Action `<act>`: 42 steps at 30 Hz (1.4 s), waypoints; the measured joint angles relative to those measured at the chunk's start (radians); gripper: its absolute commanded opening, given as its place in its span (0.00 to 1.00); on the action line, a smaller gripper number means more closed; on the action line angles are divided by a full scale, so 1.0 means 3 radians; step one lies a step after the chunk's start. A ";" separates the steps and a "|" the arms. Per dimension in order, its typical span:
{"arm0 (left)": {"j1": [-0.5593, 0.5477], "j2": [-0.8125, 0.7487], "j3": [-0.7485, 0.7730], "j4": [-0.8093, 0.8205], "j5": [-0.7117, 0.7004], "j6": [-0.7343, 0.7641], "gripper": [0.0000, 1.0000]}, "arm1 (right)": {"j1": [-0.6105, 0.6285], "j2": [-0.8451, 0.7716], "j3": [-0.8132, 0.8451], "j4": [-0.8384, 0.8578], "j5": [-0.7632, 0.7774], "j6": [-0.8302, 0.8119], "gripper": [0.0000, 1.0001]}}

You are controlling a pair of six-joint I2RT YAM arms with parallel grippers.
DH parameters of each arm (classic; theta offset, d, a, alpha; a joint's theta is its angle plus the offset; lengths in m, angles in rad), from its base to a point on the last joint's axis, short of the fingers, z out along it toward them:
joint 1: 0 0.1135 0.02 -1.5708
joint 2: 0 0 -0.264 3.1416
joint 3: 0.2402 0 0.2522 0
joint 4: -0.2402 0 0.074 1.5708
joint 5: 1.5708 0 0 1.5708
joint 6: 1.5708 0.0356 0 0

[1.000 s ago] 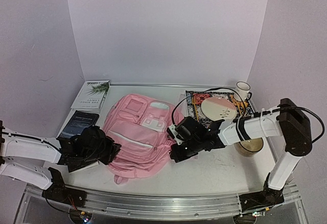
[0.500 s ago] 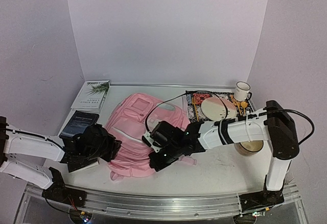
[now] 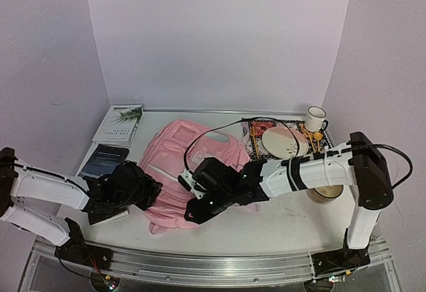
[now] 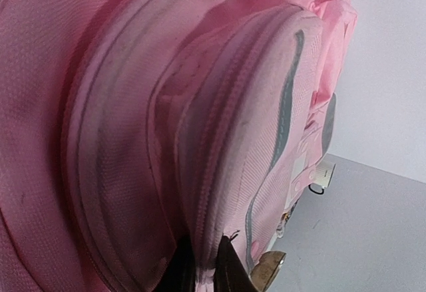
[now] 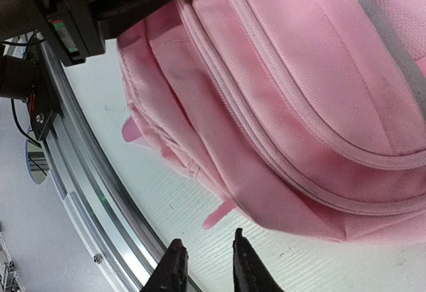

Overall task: Pack the student bag
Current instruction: Place the largest pocket of the student bag, then hold the largest pocket of the student bag.

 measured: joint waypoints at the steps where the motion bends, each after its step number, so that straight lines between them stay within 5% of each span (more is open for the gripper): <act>1: 0.0000 0.0014 0.0000 0.0008 0.0006 0.0064 0.26 | -0.0005 -0.0046 -0.0035 0.0007 0.0015 0.0018 0.34; 6: 0.0000 0.0046 0.0033 0.0004 0.0061 0.0508 0.36 | -0.0045 -0.0278 -0.0217 0.0062 0.0149 0.0174 0.47; 15: -0.0024 0.0040 0.0606 -0.0862 0.0062 0.1447 0.54 | -0.0288 -0.0684 -0.0963 0.0366 0.0341 0.0862 0.69; 21: -0.0066 -0.0087 0.0763 -0.1258 0.0049 0.1899 0.62 | -0.0406 -0.0728 -0.1335 0.0786 0.0368 0.1388 0.64; 27: -0.0170 -0.0226 0.0818 -0.1479 0.0045 0.2222 0.61 | -0.0474 -0.0615 -0.1357 0.1272 0.0304 0.1741 0.52; 42: -0.0933 -0.0147 0.1028 -0.1820 -0.0292 0.2415 0.57 | -0.0518 -0.0110 -0.1226 0.1610 0.0192 0.2184 0.45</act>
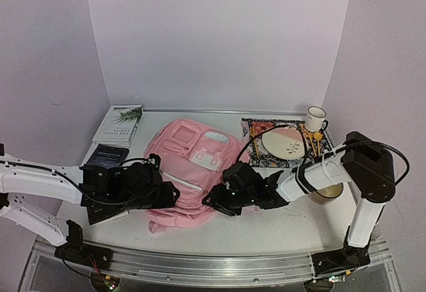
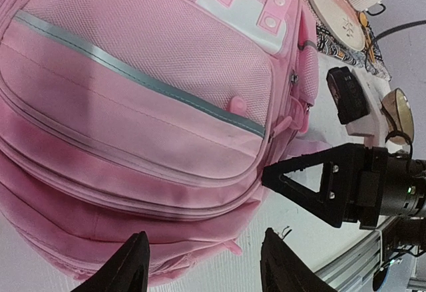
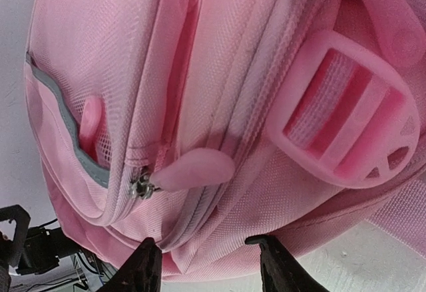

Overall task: Pack the student bag
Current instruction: Hold the largest pocket of the student bag.

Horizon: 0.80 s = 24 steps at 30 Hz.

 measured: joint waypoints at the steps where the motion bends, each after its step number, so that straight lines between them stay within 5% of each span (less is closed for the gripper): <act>1: -0.0029 0.0031 0.0010 -0.0015 -0.0012 0.0001 0.57 | -0.0003 0.0033 0.0022 0.0015 -0.0021 0.0012 0.44; 12: -0.0302 0.0251 0.0132 -0.0097 -0.0086 -0.0032 0.54 | -0.0050 0.0121 0.0108 0.0196 -0.0131 0.0047 0.22; 24: -0.0452 0.0406 0.0133 -0.0241 -0.0131 -0.0306 0.52 | -0.0134 0.0103 0.0141 0.0280 -0.0143 0.0150 0.40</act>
